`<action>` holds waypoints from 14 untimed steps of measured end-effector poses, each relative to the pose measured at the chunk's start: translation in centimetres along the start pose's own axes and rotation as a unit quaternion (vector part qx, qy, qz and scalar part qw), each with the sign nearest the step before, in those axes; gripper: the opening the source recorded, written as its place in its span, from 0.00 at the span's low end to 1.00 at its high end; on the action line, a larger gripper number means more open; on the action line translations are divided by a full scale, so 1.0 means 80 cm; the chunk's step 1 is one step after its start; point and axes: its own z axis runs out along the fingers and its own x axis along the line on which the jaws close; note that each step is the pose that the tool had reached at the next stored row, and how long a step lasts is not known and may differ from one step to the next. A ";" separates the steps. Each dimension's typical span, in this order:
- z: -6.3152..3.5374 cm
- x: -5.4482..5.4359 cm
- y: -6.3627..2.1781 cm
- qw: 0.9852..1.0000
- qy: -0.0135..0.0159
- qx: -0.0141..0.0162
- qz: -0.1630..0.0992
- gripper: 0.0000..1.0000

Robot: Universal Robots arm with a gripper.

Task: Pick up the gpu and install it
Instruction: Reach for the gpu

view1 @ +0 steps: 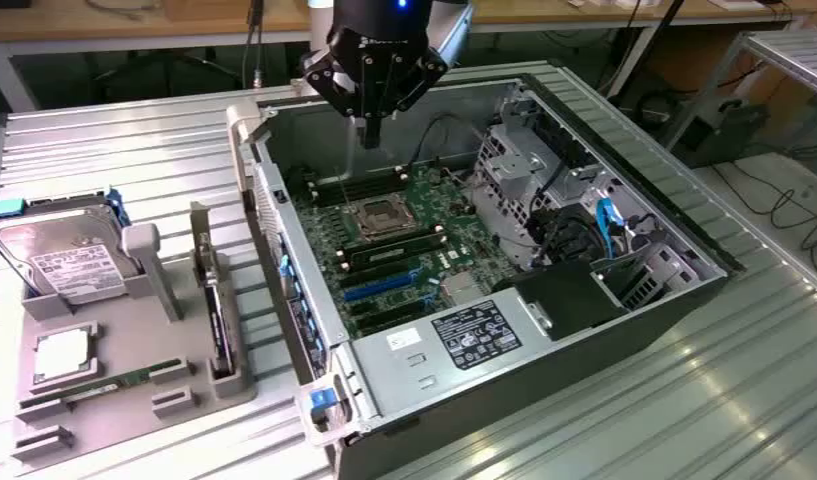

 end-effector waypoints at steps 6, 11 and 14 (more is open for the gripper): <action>0.000 0.013 -0.001 1.000 0.000 0.000 0.000 0.11; -0.001 0.028 -0.002 1.000 0.000 0.000 0.000 0.11; -0.001 0.030 -0.002 1.000 0.000 0.000 0.000 0.11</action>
